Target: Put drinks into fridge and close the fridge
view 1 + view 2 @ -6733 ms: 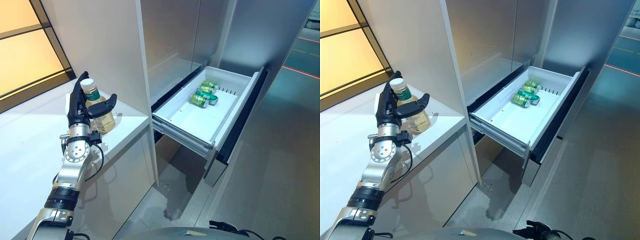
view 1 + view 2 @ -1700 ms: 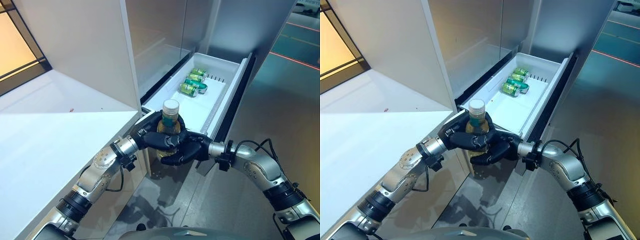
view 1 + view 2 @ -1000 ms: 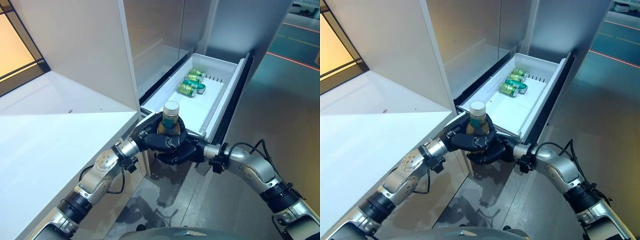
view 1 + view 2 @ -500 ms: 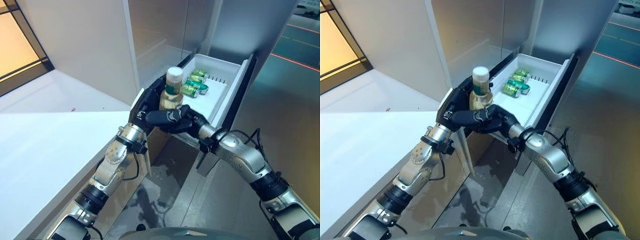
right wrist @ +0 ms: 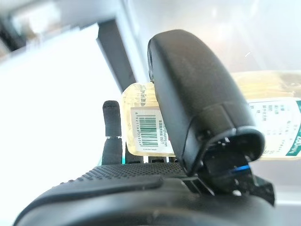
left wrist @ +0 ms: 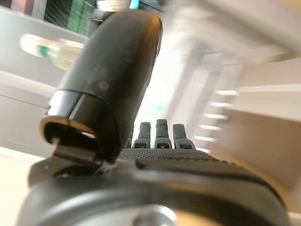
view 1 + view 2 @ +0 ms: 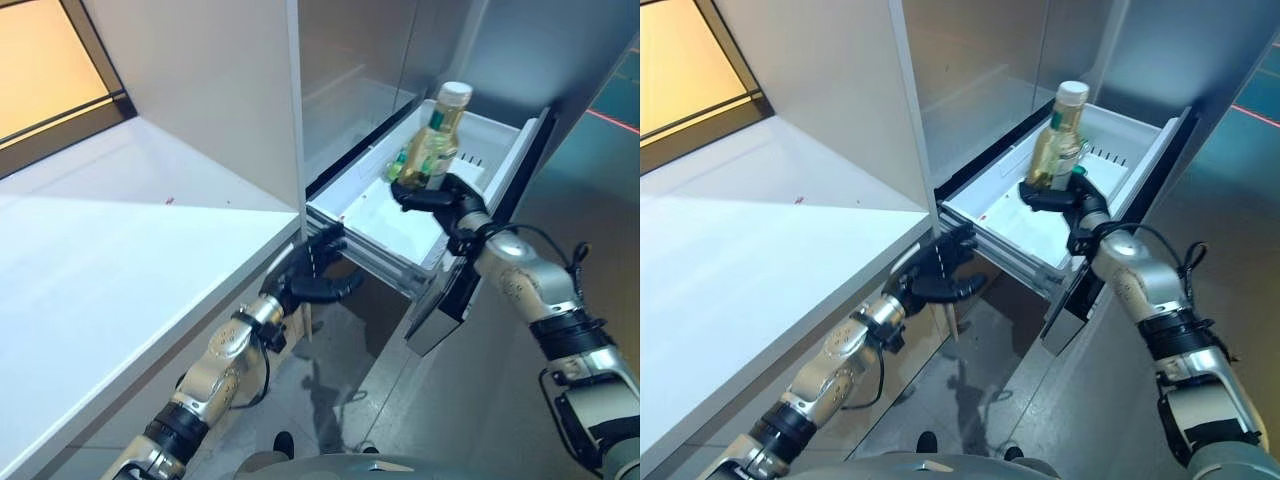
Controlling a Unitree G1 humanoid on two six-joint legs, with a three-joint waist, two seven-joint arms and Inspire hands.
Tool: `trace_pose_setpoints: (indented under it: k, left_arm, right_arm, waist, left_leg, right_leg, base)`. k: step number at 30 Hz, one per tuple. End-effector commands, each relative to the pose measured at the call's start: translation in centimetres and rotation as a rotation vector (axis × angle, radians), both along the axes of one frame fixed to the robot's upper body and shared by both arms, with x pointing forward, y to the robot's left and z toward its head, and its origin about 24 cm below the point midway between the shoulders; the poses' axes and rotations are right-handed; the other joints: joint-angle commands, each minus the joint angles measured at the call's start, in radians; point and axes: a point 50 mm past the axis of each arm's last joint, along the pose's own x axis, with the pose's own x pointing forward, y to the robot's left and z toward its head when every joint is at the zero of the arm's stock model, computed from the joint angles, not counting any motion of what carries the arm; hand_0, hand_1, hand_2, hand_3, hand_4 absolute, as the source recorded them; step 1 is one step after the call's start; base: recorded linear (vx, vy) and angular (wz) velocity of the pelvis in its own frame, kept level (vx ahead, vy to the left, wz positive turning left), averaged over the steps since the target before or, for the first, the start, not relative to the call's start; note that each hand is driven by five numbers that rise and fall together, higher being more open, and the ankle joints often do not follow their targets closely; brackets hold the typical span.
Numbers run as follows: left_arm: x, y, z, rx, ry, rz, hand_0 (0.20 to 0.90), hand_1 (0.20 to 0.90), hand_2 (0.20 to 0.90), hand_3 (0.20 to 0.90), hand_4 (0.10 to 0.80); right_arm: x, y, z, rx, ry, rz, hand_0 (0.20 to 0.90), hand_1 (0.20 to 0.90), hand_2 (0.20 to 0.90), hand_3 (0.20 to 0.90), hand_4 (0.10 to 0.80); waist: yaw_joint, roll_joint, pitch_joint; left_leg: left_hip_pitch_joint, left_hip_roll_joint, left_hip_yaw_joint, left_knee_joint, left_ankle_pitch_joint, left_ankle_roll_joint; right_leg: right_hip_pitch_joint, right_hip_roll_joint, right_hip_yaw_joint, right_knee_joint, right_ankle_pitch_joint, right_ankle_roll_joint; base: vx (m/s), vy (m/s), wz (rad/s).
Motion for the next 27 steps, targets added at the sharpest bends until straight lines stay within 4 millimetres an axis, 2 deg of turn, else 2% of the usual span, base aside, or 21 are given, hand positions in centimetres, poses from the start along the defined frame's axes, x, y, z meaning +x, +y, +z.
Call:
trace_pose_setpoints:
  k: [1, 2, 3, 6, 12, 19, 20, 23, 27]
  left_arm:
    - [-1.5, -1.0, 0.2, -0.038, -0.019, -0.167, 0.900, 0.900, 0.900, 0.900, 0.800]
    - [-1.4, -1.0, 0.2, -0.039, -0.019, -0.168, 0.900, 0.900, 0.900, 0.900, 0.800]
    - [-2.1, -0.4, -0.9, -0.004, 0.036, -0.194, 0.900, 0.900, 0.900, 0.900, 0.800]
    - [-2.3, 1.0, -2.1, 0.066, 0.071, -0.198, 0.900, 0.900, 0.900, 0.900, 0.800]
    - [-1.8, 3.7, -3.4, 0.169, 0.086, -0.129, 0.900, 0.900, 0.900, 0.900, 0.800]
    - [-1.9, 7.0, -5.3, 0.334, 0.130, 0.008, 0.900, 0.900, 0.900, 0.900, 0.800]
    - [-2.1, 7.8, -5.7, 0.379, 0.146, 0.030, 0.900, 0.900, 0.900, 0.900, 0.800]
    - [-2.1, 9.1, -6.1, 0.470, 0.153, 0.045, 0.900, 0.900, 0.900, 0.900, 0.800]
    - [-2.4, 10.3, -6.5, 0.534, 0.179, 0.054, 0.900, 0.900, 0.900, 0.900, 0.800]
  right_arm:
    - [0.8, -3.3, 14.2, -0.107, -0.499, -0.106, 0.300, 0.300, 0.300, 0.200, 0.100]
    - [0.9, -3.3, 14.3, -0.108, -0.500, -0.106, 0.300, 0.300, 0.300, 0.200, 0.100]
    - [1.1, -4.9, 14.4, -0.160, -0.466, -0.157, 0.300, 0.300, 0.300, 0.200, 0.100]
    - [1.3, -6.7, 15.1, -0.231, -0.419, -0.220, 0.300, 0.300, 0.300, 0.200, 0.100]
    - [1.5, -9.1, 15.3, -0.403, -0.278, -0.331, 0.300, 0.300, 0.300, 0.200, 0.100]
    - [0.4, -12.6, 12.6, -0.592, 0.012, -0.415, 0.300, 0.300, 0.300, 0.200, 0.100]
    - [0.0, -13.4, 12.0, -0.676, 0.096, -0.433, 0.300, 0.300, 0.300, 0.200, 0.100]
    - [-1.0, -14.8, 11.3, -0.823, 0.249, -0.465, 0.300, 0.300, 0.300, 0.200, 0.100]
    - [-1.9, -15.9, 11.0, -0.869, 0.364, -0.483, 0.300, 0.300, 0.300, 0.200, 0.100]
  waist:
    - [0.043, -0.027, -0.070]
    - [0.042, -0.027, -0.070]
    - [0.058, -0.024, -0.050]
    - [0.079, -0.016, -0.005]
    - [0.103, 0.006, 0.086]
    - [0.114, 0.013, 0.161]
    - [0.116, 0.011, 0.171]
    - [0.118, 0.009, 0.192]
    - [0.121, 0.010, 0.214]
  left_leg:
    - [-0.014, -0.065, 0.023, 0.091, -0.156, 0.048]
    - [-0.016, -0.065, 0.022, 0.093, -0.156, 0.047]
    - [-0.045, -0.064, 0.014, 0.106, -0.150, 0.044]
    - [-0.101, -0.061, 0.008, 0.130, -0.141, 0.040]
    - [-0.185, -0.059, -0.003, 0.167, -0.134, 0.041]
    - [-0.232, -0.057, -0.008, 0.190, -0.128, 0.053]
    - [-0.239, -0.057, -0.009, 0.195, -0.127, 0.056]
    - [-0.251, -0.057, -0.011, 0.201, -0.126, 0.060]
    - [-0.267, -0.060, -0.013, 0.220, -0.128, 0.063]
  right_leg:
    - [-0.064, 0.069, -0.018, 0.133, -0.099, -0.035]
    - [-0.065, 0.068, -0.019, 0.134, -0.099, -0.035]
    - [-0.086, 0.064, -0.028, 0.144, -0.099, -0.038]
    - [-0.132, 0.058, -0.047, 0.164, -0.098, -0.043]
    - [-0.208, 0.054, -0.058, 0.201, -0.099, -0.056]
    - [-0.265, 0.059, -0.046, 0.235, -0.093, -0.065]
    - [-0.271, 0.059, -0.045, 0.241, -0.093, -0.065]
    - [-0.285, 0.060, -0.046, 0.248, -0.087, -0.062]
    - [-0.295, 0.059, -0.046, 0.258, -0.087, -0.064]
  base:
    - [0.015, -0.021, 0.29]
    - [-0.020, -0.051, 0.39]
    - [-0.045, -0.038, 0.30]
    - [-0.100, -0.070, 0.33]
    - [-0.081, -0.068, 0.16]
    - [0.008, -0.046, 0.03]
    - [0.042, -0.046, 0.06]
    - [0.014, -0.045, 0.00]
    - [0.000, -0.009, -0.01]
